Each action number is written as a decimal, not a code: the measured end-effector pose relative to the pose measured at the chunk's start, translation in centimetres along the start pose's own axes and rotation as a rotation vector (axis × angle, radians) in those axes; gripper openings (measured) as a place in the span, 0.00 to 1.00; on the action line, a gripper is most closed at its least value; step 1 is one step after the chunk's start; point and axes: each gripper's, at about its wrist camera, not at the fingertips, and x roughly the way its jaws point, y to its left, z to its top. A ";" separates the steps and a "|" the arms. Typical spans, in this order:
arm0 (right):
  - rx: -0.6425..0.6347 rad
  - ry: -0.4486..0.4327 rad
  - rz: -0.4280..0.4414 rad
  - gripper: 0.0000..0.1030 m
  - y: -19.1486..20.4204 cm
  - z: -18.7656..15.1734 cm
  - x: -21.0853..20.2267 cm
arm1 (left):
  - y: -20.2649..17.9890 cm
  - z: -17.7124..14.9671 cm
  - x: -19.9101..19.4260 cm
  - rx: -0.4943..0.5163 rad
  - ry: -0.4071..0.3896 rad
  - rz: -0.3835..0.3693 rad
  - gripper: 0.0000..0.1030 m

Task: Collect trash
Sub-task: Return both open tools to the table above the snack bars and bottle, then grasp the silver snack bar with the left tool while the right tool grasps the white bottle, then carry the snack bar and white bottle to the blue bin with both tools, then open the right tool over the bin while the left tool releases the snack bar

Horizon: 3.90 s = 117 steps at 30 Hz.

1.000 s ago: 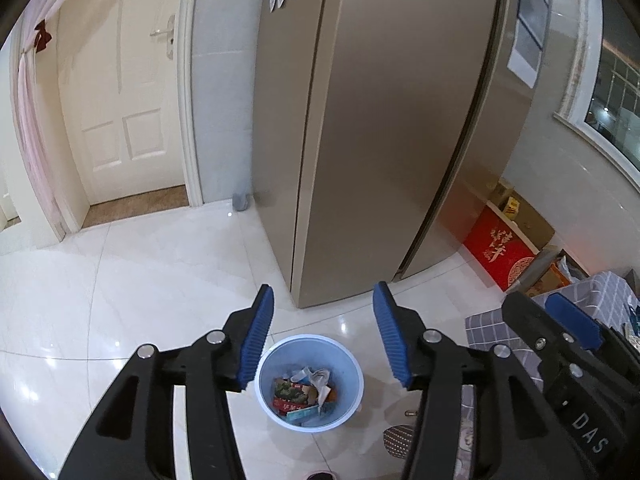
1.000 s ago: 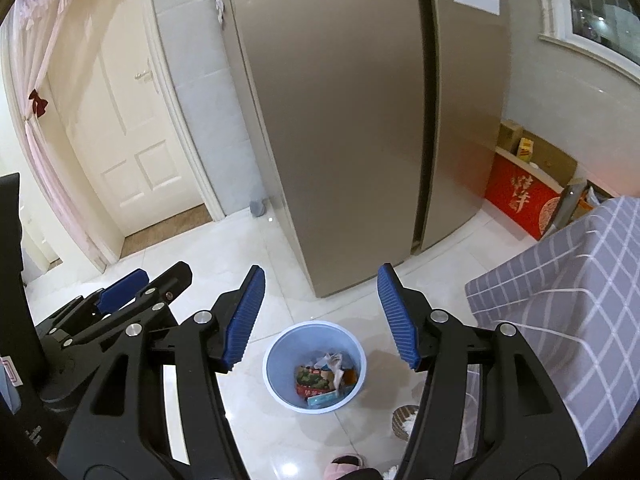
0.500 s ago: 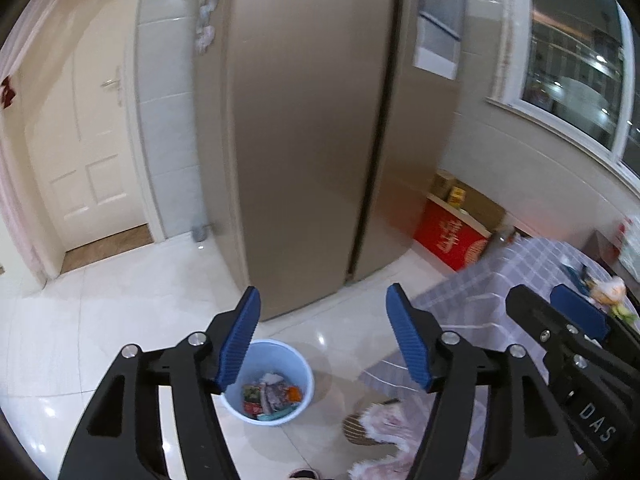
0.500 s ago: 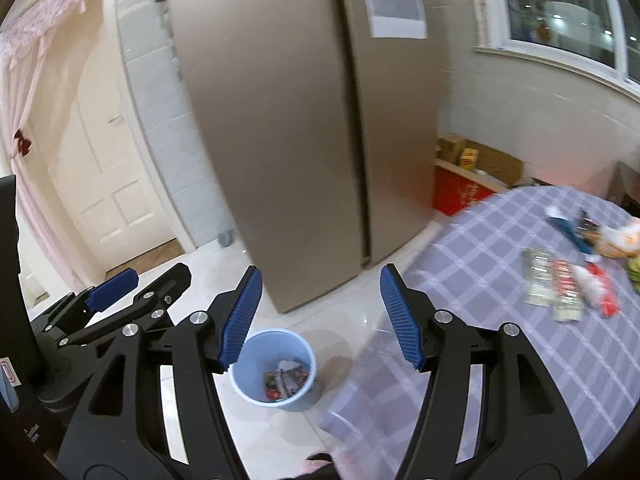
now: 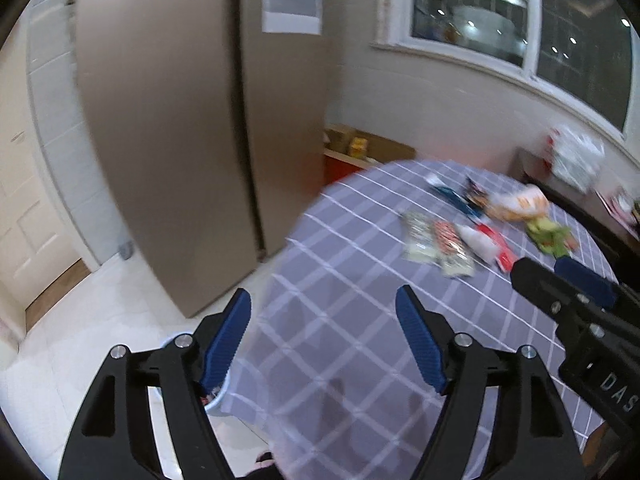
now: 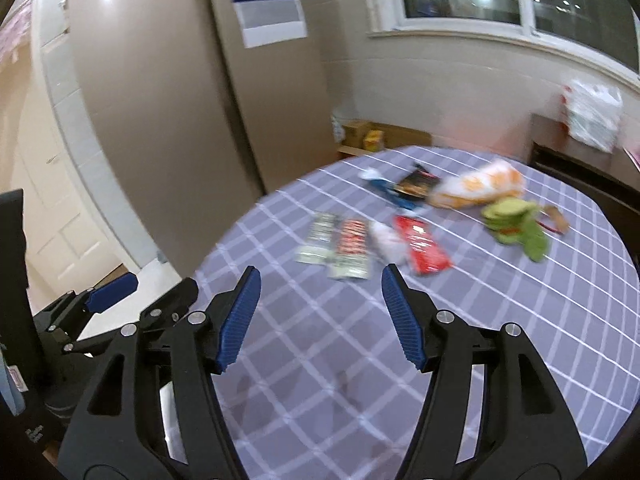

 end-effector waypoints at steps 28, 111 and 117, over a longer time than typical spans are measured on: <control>0.019 0.141 -0.098 0.61 -6.7 2.3 8.9 | -5.5 5.0 12.7 0.086 0.175 -0.119 0.67; -0.369 0.215 0.377 0.60 35.8 -3.6 16.6 | 36.8 -4.1 4.0 -0.377 0.125 0.261 0.08; -0.363 0.223 0.353 0.60 35.3 -3.7 16.6 | 36.0 -4.3 4.6 -0.364 0.138 0.246 0.08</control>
